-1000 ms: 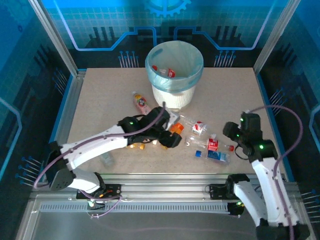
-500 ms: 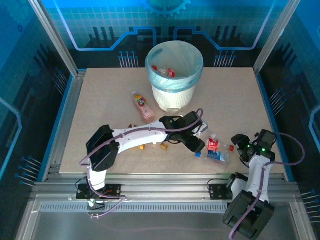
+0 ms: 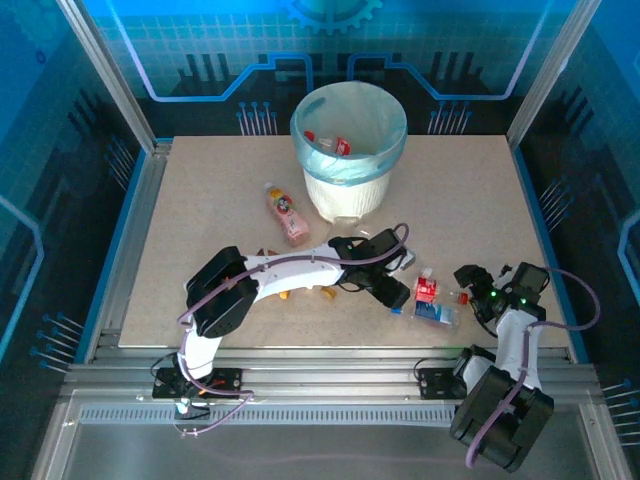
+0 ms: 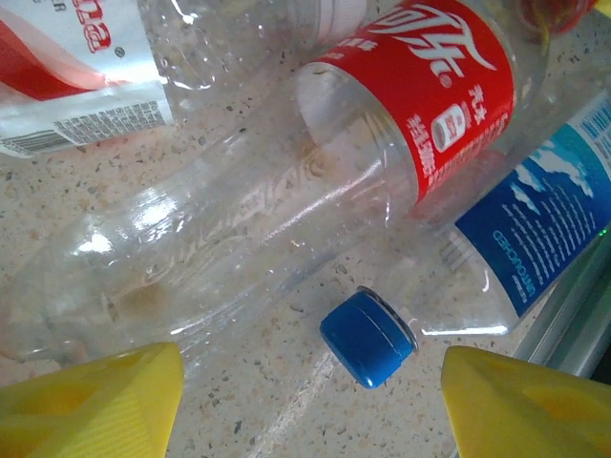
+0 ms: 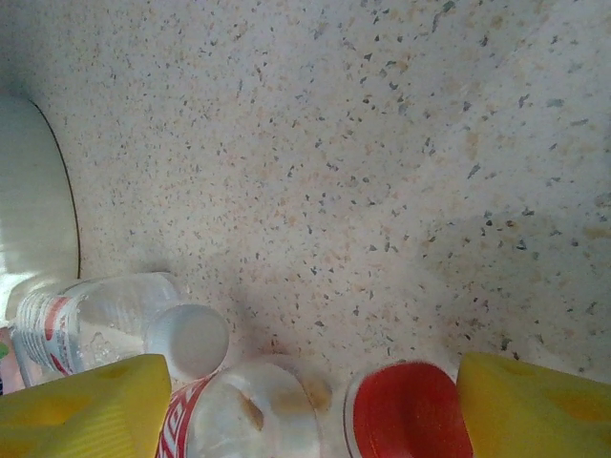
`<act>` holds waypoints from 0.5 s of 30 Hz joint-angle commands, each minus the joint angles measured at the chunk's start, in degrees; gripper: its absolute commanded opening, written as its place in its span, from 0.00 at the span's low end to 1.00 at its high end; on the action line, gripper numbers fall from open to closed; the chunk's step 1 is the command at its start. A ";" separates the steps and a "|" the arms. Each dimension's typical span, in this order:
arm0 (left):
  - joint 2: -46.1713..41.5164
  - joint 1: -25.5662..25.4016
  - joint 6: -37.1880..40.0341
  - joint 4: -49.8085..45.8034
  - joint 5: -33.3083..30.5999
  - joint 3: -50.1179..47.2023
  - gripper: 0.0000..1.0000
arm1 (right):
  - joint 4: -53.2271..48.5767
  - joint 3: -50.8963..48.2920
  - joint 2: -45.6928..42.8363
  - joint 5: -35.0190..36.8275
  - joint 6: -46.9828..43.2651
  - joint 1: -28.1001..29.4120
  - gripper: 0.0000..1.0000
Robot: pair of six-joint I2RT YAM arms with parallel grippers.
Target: Put the plastic bottles in the bin
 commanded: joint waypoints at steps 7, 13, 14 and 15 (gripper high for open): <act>3.48 1.13 -3.09 2.63 2.20 -2.98 0.73 | 4.29 -1.87 4.67 -3.78 0.96 -0.90 0.80; 3.10 1.13 -4.51 3.95 2.17 -4.40 0.73 | 3.85 -1.70 3.60 -4.60 1.43 -0.89 0.80; 3.01 1.14 -4.60 3.94 2.20 -4.33 0.73 | 3.83 -1.61 3.51 -4.75 1.55 -0.89 0.80; 2.97 1.13 -4.61 3.81 2.21 -4.20 0.73 | 3.85 -1.66 3.51 -4.96 1.62 -0.89 0.80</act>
